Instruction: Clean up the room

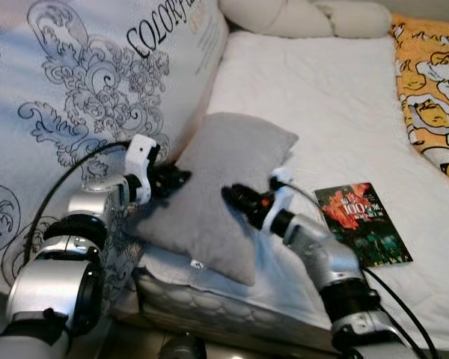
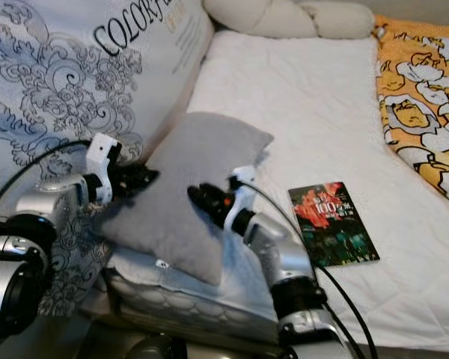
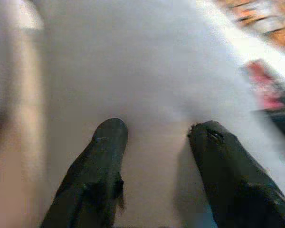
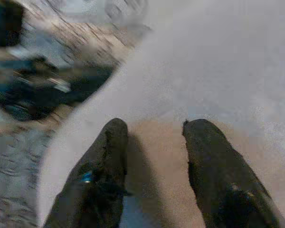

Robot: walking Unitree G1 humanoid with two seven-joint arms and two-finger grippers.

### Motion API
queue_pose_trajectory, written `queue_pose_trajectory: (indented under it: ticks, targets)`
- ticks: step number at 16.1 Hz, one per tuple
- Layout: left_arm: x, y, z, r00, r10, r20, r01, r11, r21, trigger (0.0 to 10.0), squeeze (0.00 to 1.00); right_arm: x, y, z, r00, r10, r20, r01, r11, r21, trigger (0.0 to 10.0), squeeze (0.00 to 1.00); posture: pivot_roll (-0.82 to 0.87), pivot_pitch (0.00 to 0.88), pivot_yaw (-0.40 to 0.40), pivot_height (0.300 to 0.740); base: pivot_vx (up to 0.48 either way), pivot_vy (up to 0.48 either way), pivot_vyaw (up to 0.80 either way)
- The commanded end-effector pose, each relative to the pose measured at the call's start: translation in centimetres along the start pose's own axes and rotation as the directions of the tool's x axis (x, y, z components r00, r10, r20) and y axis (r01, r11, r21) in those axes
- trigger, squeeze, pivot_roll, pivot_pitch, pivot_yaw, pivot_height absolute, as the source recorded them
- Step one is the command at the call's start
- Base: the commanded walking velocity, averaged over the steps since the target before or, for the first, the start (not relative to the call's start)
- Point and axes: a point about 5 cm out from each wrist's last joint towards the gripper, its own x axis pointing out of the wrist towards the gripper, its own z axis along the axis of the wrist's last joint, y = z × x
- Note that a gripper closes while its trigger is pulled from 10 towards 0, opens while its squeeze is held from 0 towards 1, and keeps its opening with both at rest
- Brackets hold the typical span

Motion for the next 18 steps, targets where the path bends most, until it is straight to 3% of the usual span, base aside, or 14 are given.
queue_pose_trajectory:
  ticks: [1,3,4,6,9,11,13,15,18]
  targets:
    - [0.3,-1.0,0.6,0.992,-0.124,0.032,0.125,0.991,-0.036,10.0,1.00,0.3,-0.4,-0.9,0.996,-0.075,-0.052,0.073,0.997,-0.032,10.0,1.00,0.02,0.033,0.057,0.740,0.000,0.000,0.00]
    - [0.3,-1.3,1.0,0.983,-0.172,0.064,0.176,0.983,-0.057,10.0,1.00,0.1,-0.9,-1.7,0.987,-0.131,-0.094,0.126,0.991,-0.053,10.0,1.00,0.02,0.034,0.054,0.740,0.000,0.000,0.00]
    - [-0.3,-0.5,2.5,0.985,-0.096,0.141,0.104,0.993,-0.047,10.0,1.00,-1.0,-2.0,-2.9,0.970,-0.202,-0.132,0.194,0.979,-0.066,10.0,1.00,0.03,0.039,0.049,0.740,0.000,0.000,0.00]
    - [-1.4,0.5,3.7,0.981,-0.046,0.187,0.054,0.998,-0.038,10.0,1.00,-2.5,-3.2,-4.0,0.952,-0.260,-0.162,0.250,0.965,-0.075,10.0,1.00,0.03,0.043,0.051,0.740,0.000,0.000,0.00]
    - [-2.1,1.0,4.0,0.984,-0.033,0.176,0.044,0.997,-0.057,10.0,1.00,-4.8,-4.7,-5.1,0.927,-0.332,-0.175,0.324,0.943,-0.073,10.0,1.00,0.04,0.045,0.051,0.740,0.000,0.000,0.00]
    - [-1.7,0.7,3.1,0.988,-0.059,0.139,0.075,0.991,-0.107,10.0,1.00,-5.9,-5.2,-5.3,0.919,-0.356,-0.167,0.349,0.934,-0.073,10.0,1.00,0.03,0.050,0.062,0.740,0.000,0.000,0.00]
    - [0.1,-1.2,1.5,0.983,-0.168,0.068,0.177,0.973,-0.150,10.0,1.00,-6.5,-5.3,-4.7,0.916,-0.377,-0.136,0.369,0.926,-0.078,10.0,1.00,0.02,0.057,0.076,0.740,0.000,0.000,0.00]
    - [1.0,-2.4,1.3,0.970,-0.236,0.054,0.242,0.955,-0.171,10.0,1.00,-6.2,-5.1,-4.1,0.921,-0.374,-0.111,0.367,0.927,-0.080,10.0,1.00,0.02,0.063,0.085,0.740,0.000,0.000,0.00]
    - [1.9,-3.3,1.6,0.965,-0.255,0.055,0.261,0.939,-0.222,10.0,1.00,-5.3,-4.2,-3.3,0.936,-0.343,-0.083,0.337,0.938,-0.086,10.0,1.00,0.03,0.069,0.084,0.740,0.000,0.000,0.00]
